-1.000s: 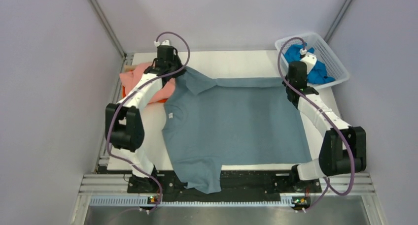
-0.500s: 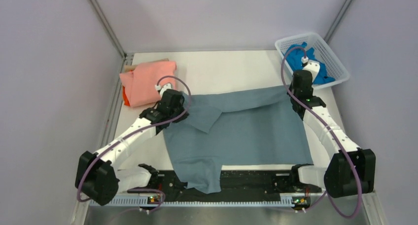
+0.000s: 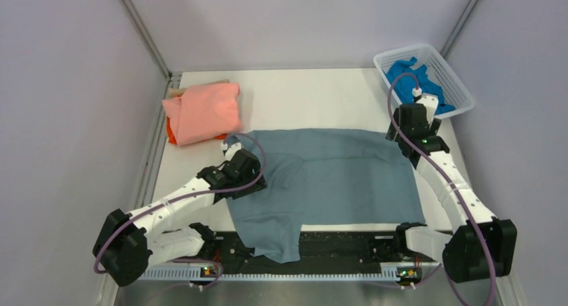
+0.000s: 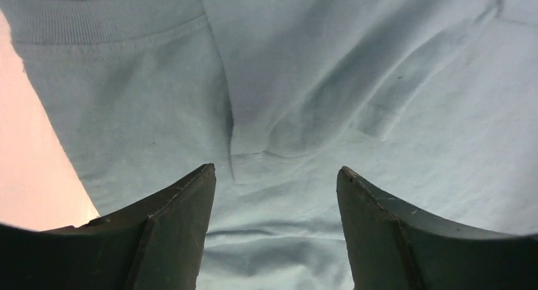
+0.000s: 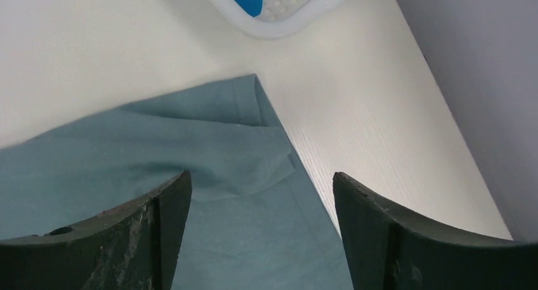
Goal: Fold and stack the t-shirts
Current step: Fold the flattened tshirt in 1/3 of the way
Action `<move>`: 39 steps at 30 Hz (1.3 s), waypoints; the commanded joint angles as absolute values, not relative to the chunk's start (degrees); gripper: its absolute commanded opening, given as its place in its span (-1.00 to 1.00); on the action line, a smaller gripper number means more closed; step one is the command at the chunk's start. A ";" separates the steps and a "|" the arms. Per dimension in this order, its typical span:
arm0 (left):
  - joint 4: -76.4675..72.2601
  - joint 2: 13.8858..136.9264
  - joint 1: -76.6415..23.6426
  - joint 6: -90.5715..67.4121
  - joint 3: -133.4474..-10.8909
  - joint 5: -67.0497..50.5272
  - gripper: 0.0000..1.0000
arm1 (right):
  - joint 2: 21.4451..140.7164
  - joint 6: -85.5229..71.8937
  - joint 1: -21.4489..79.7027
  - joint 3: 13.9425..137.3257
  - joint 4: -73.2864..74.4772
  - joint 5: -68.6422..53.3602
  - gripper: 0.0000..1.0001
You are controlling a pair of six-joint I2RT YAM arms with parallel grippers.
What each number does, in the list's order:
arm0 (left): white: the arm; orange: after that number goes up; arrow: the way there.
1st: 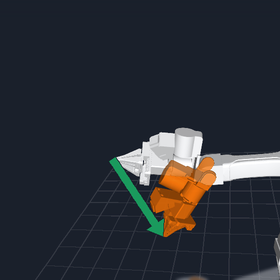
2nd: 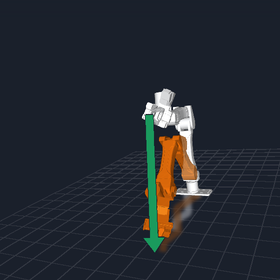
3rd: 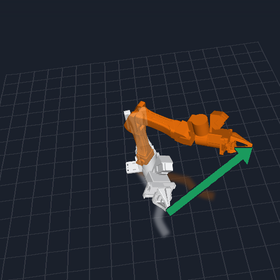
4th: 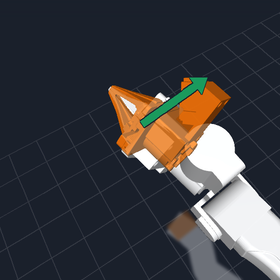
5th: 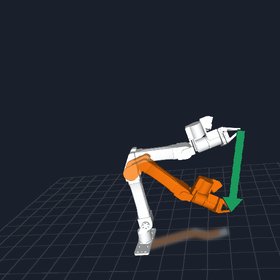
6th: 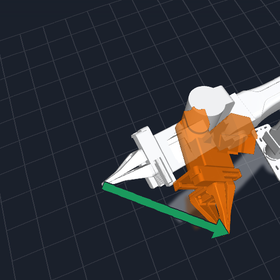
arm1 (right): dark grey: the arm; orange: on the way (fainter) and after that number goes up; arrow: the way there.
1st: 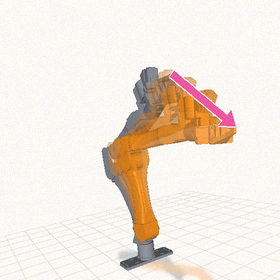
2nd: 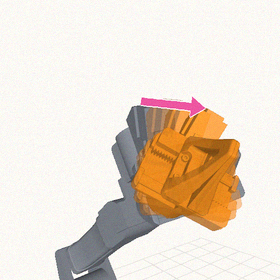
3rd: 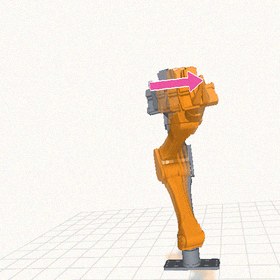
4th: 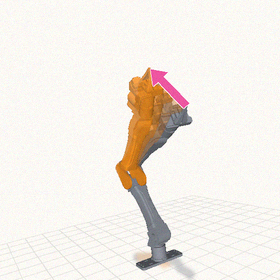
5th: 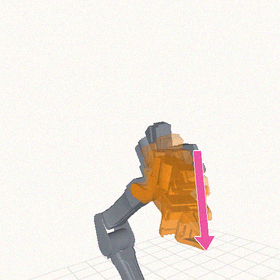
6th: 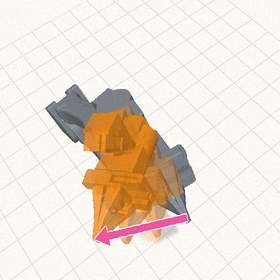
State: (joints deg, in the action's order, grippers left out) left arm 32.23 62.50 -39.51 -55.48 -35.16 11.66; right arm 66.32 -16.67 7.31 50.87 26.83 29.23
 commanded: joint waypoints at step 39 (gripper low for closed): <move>8.92 94.46 -18.92 -42.37 -48.65 -3.21 0.85 | 104.51 -16.42 58.73 55.60 -5.00 3.45 -0.27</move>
State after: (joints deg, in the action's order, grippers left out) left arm 5.08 94.61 -19.22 -42.83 -50.70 -5.17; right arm 102.61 -16.19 57.45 53.58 -6.22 1.98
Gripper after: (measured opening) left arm 0.927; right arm 0.406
